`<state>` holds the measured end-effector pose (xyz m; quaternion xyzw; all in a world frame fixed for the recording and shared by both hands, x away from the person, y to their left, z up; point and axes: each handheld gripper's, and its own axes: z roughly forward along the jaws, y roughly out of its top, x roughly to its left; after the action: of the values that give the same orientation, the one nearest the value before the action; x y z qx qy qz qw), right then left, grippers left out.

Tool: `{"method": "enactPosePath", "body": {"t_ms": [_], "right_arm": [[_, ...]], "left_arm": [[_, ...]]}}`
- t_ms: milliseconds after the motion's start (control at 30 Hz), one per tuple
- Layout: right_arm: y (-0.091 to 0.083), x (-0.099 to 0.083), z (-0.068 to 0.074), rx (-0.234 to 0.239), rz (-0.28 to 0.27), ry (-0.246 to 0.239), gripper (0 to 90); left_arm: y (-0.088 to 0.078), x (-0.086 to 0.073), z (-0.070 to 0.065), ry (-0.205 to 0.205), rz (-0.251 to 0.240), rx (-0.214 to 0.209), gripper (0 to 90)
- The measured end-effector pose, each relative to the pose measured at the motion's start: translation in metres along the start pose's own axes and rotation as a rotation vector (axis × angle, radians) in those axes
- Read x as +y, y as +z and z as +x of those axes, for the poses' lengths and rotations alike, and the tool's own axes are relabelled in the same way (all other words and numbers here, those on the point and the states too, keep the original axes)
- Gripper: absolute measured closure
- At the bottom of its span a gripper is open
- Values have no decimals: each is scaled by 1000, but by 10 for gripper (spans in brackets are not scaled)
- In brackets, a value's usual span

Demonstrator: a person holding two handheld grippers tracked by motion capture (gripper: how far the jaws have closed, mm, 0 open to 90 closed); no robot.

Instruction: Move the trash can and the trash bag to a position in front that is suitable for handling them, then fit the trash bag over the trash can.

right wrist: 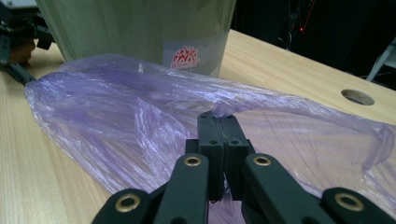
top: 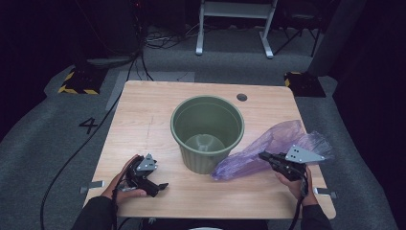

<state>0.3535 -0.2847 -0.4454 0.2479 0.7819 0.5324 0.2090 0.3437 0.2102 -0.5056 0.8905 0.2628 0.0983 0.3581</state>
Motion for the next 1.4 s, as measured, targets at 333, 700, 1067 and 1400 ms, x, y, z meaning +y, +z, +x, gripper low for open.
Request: {"method": "enactPosePath", "body": {"t_ms": [333,700,1067,1400], "right_arm": [[-6,9,1,2,-49,-11,899],[-11,22,6,19,-96,-42,899],[-33,42,6,22,-207,-41,899],[-44,65,5,2,-250,-71,900]], "left_arm": [[0,0,0,0,0,1,18],[0,0,0,3,0,1,15],[0,0,0,0,1,7,15],[0,0,0,-2,0,7,15]]}}
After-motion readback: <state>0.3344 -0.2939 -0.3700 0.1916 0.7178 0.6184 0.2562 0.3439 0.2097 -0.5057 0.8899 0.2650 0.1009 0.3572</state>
